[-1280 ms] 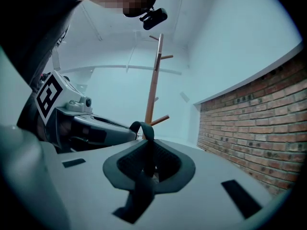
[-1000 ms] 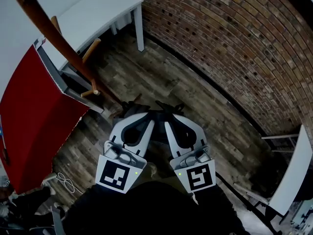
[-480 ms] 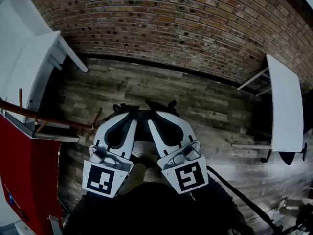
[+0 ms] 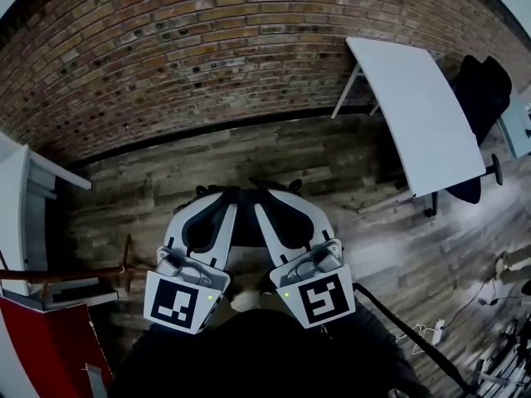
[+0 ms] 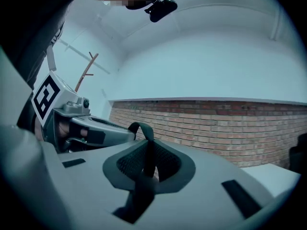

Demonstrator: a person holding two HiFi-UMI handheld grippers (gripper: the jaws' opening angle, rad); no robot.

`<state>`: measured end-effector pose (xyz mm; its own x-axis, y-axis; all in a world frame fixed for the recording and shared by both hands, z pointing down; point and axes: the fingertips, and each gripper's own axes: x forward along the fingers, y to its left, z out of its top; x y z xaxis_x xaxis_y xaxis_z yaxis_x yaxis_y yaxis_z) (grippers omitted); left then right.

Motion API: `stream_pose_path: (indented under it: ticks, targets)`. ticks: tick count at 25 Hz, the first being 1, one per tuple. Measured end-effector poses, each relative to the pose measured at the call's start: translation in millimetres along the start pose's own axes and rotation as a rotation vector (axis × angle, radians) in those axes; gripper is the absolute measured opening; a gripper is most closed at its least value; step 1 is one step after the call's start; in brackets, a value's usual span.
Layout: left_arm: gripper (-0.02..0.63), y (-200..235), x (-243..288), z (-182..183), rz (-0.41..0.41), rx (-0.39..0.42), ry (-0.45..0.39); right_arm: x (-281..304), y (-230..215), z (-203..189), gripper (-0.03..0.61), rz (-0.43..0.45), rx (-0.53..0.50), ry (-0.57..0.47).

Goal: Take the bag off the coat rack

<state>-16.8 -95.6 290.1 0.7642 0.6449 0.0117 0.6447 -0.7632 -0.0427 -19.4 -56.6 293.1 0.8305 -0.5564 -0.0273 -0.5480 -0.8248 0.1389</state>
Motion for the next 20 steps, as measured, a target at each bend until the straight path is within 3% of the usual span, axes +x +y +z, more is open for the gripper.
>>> stream_pose_path:
  ticks: [3, 12, 20]
  targets:
    - [0.023, -46.3, 43.0, 5.9, -0.113, 0.032, -0.026, -36.1, -52.3, -1.6, 0.037, -0.112, -0.010, -0.002]
    - [0.023, -167.8, 139.0, 25.4, -0.425, 0.003, -0.043, -131.0, -169.2, -0.4, 0.037, -0.430, -0.032, 0.019]
    - [0.023, -226.7, 211.7, 25.4, -0.629, -0.024, -0.047, -169.5, -247.5, -13.5, 0.037, -0.617, -0.056, 0.080]
